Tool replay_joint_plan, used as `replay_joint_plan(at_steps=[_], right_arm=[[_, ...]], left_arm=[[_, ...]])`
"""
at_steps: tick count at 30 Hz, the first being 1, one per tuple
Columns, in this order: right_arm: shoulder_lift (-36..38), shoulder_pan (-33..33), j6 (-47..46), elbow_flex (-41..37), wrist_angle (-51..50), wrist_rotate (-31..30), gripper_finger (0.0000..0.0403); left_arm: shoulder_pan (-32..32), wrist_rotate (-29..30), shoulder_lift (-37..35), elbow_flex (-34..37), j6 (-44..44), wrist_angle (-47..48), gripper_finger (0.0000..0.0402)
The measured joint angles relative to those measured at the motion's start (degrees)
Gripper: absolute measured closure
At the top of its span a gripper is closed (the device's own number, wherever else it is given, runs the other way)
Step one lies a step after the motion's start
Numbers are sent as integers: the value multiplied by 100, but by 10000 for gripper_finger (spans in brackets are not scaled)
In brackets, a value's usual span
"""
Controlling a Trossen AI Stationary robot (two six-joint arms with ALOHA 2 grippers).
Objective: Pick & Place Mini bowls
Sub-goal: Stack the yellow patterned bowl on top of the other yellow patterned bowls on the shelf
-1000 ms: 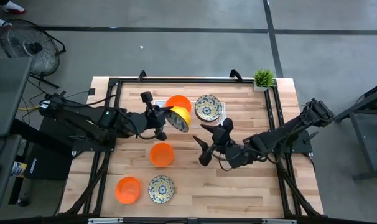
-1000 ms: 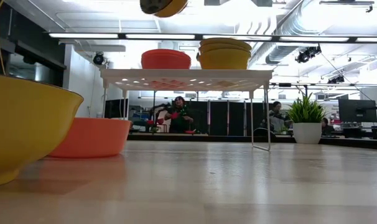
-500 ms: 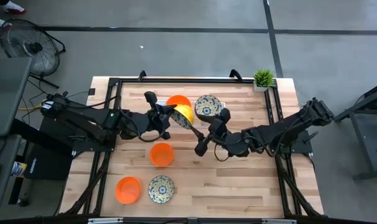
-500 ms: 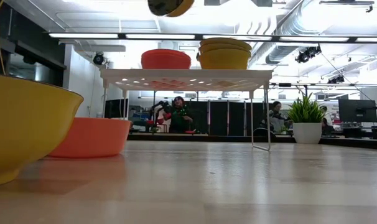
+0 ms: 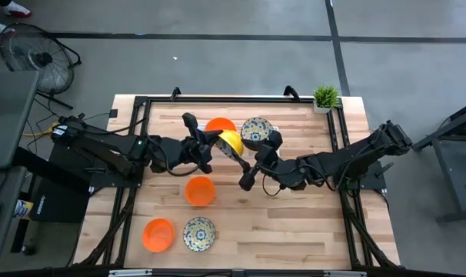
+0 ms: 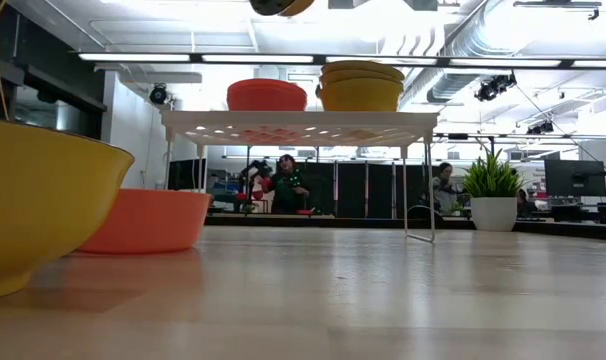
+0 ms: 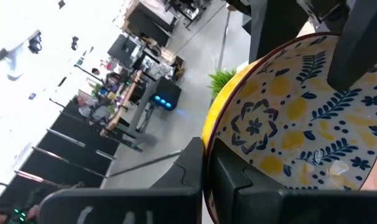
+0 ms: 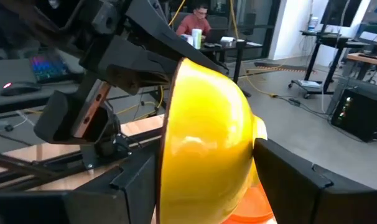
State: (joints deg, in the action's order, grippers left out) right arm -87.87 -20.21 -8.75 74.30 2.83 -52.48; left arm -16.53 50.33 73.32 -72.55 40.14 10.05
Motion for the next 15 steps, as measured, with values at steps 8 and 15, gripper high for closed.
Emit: replay_joint_plan(at_steps=[8,15], right_arm=[[-21,73,-4,0,-79,-144,166],[-27,155,-20,0,-242,-427,166]], left_arm=[[7,-153,0,2,518,-204,400],[9,-514,-4,2,958,-259,401]])
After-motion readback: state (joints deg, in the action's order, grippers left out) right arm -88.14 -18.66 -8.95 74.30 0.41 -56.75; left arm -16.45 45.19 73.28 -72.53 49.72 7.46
